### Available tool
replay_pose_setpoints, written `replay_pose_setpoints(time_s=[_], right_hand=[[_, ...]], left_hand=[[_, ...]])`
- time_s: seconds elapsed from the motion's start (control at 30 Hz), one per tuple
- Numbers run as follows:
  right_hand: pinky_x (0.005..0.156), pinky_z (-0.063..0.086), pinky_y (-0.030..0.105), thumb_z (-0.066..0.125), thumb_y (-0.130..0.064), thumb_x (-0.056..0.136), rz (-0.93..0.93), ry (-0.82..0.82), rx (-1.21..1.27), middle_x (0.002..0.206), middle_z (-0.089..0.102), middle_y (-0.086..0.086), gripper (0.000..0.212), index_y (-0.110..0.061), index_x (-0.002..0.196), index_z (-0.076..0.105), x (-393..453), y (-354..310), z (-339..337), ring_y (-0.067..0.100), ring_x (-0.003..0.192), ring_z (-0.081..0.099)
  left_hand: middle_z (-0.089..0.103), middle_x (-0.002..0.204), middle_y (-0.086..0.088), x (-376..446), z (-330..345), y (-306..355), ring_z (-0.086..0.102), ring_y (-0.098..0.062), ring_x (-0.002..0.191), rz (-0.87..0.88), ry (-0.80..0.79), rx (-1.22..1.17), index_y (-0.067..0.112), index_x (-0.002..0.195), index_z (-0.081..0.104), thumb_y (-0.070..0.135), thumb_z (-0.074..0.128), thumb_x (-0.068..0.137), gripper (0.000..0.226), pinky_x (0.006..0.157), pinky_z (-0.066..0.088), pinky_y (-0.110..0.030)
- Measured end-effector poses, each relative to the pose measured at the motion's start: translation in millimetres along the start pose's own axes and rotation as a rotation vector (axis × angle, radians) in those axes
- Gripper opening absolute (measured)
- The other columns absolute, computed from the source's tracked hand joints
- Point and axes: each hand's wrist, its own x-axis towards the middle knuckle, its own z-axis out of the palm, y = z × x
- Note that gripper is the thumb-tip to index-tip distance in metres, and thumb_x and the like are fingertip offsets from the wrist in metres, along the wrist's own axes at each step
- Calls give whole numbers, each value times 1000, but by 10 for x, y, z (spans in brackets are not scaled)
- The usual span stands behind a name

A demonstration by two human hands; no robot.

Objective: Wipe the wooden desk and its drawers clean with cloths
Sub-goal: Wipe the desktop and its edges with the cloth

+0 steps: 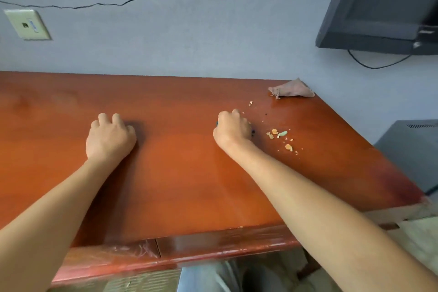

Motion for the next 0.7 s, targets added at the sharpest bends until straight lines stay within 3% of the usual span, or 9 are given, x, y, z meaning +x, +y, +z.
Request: replay_pose_setpoints(time_s=[0.07, 0.13, 0.2, 0.27, 0.4, 0.57, 0.7], right_hand=[[86, 51, 40, 56, -19, 97, -82, 14, 115, 123, 55, 12, 24, -18, 119, 65, -393, 49, 6, 39, 105, 63], [80, 52, 39, 61, -28, 96, -324, 13, 246, 114, 56, 7, 21, -20, 115, 64, -985, -74, 86, 36, 98, 62], [74, 51, 39, 67, -32, 93, -554, 3, 318, 107, 57, 4, 21, -19, 109, 67, -1447, -228, 133, 32, 93, 60], [71, 50, 39, 68, -33, 93, -627, -13, 351, 107, 57, 2, 21, -19, 108, 69, -1529, -265, 169, 30, 91, 59], [78, 53, 38, 63, -33, 96, -447, 56, 271, 112, 58, -1, 20, -27, 114, 70, -1091, 119, 167, 30, 97, 63], [84, 51, 36, 62, -30, 99, -215, 83, 50, 118, 61, 1, 21, -26, 118, 70, -489, 835, -17, 31, 105, 63], [78, 47, 32, 64, -26, 98, -186, 143, 35, 118, 61, 2, 21, -22, 118, 70, -505, 681, -123, 32, 104, 64]], left_hand=[[50, 125, -27, -37, 7, 11, 44, -46, 120, 47, -20, 15, 0, 112, 53, 26, 39, 100, 32, 105, 38, -56], [50, 145, -14, -142, 12, 29, 40, -37, 136, 176, -58, 72, 9, 128, 56, 30, 37, 100, 40, 113, 32, -57], [37, 162, 4, -333, 13, 47, 30, -25, 149, 293, -138, 128, 23, 146, 46, 38, 31, 104, 47, 116, 23, -57], [18, 171, 13, -536, -3, 3, 16, -21, 156, 309, -205, 202, 35, 160, 27, 52, 21, 107, 56, 120, 14, -56], [5, 173, 16, -771, -73, -124, 4, -17, 160, 267, -245, 243, 42, 164, 10, 67, 12, 102, 66, 125, 6, -51], [3, 174, 14, -822, -84, -84, 1, -17, 160, 259, -245, 228, 40, 165, 9, 67, 11, 102, 68, 126, 4, -52], [6, 173, 14, -831, -89, -92, 2, -16, 160, 254, -238, 199, 40, 164, 14, 66, 13, 103, 66, 127, 4, -51]])
